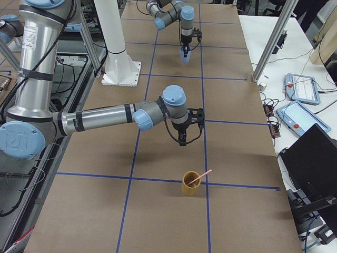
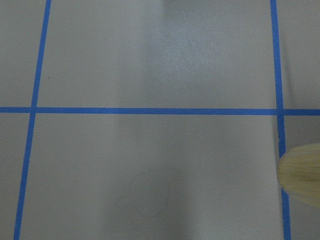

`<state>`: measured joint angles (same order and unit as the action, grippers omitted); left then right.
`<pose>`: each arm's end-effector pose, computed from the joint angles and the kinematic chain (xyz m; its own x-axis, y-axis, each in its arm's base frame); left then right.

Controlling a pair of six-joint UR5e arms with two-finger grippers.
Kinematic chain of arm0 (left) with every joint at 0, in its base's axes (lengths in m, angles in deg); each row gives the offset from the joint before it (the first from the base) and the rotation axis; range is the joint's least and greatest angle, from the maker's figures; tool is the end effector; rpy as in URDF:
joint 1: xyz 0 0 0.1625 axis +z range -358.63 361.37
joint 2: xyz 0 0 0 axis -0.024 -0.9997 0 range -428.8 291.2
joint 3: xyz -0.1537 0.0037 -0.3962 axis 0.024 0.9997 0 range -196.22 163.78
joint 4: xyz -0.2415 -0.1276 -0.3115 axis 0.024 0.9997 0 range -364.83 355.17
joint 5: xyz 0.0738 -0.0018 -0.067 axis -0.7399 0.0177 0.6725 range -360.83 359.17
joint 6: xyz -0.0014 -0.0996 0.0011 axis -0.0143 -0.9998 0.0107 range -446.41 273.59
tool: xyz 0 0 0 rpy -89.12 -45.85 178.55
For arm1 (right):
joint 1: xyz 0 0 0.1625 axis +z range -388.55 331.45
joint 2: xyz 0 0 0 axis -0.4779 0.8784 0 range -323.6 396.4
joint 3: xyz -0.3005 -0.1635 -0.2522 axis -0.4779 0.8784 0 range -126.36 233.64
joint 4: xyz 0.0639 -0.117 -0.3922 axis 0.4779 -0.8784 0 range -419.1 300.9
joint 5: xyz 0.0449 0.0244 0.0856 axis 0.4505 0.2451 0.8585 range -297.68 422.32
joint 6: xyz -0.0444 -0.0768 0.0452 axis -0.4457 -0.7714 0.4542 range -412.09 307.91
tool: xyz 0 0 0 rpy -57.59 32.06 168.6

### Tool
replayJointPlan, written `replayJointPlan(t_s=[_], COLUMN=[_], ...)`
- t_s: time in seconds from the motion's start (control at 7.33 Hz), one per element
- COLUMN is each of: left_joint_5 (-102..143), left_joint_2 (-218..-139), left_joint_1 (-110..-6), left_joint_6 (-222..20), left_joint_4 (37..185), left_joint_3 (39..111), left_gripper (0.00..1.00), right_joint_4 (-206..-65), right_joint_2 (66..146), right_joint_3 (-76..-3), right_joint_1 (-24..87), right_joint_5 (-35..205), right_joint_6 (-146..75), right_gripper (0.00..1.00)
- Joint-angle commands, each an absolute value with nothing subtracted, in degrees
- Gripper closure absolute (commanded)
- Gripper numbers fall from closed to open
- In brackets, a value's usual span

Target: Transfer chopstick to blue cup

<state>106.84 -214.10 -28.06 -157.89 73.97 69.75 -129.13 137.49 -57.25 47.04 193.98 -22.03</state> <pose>0.5870 -0.4496 0.1069 0.7266 -0.0624 -0.6842 0.0709 0.9974 -0.0157 -0.0415 -0.4314 0.5279 0.6633 -0.0167 0.7481 -0.1343 0.9809 0.1410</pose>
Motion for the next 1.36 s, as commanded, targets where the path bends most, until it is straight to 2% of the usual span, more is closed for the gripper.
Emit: replayJointPlan(t_s=[0.0, 0.27, 0.41, 0.55, 0.68, 0.95, 1.23], left_joint_5=[104.9, 104.6, 104.6, 104.6, 104.5, 105.0, 113.5], left_joint_2=[-216.7, -216.5, -216.6, -216.5, -215.6, -214.9, -209.7], left_joint_1=[-23.9, -23.9, -23.9, -23.9, -23.9, -27.4, -36.2], left_joint_6=[-160.8, -160.7, -160.7, -160.7, -160.4, -160.0, -158.2], left_joint_4=[78.0, 78.0, 78.1, 78.9, 79.9, 79.5, 79.5], left_joint_3=[64.5, 64.6, 64.6, 64.6, 65.2, 72.9, 80.5], left_gripper=[1.0, 1.0, 0.81, 0.46, 0.02, 0.02, 0.02], right_joint_4=[-129.2, -129.2, -129.1, -129.1, -129.1, -129.1, -129.1], right_joint_2=[137.5, 137.3, 136.4, 136.3, 136.3, 136.0, 135.9], right_joint_3=[-57.2, -56.8, -56.1, -55.9, -55.9, -56.0, -56.0], right_joint_1=[47.0, 47.0, 47.0, 47.0, 47.0, 47.0, 47.0], right_joint_5=[194.0, 194.0, 194.0, 194.0, 194.0, 194.1, 194.1], right_joint_6=[-22.0, -22.0, -22.0, -22.0, -22.0, -22.0, -22.1], right_gripper=[0.0, 0.0, 0.0, 0.0, 0.0, 0.0, 0.0])
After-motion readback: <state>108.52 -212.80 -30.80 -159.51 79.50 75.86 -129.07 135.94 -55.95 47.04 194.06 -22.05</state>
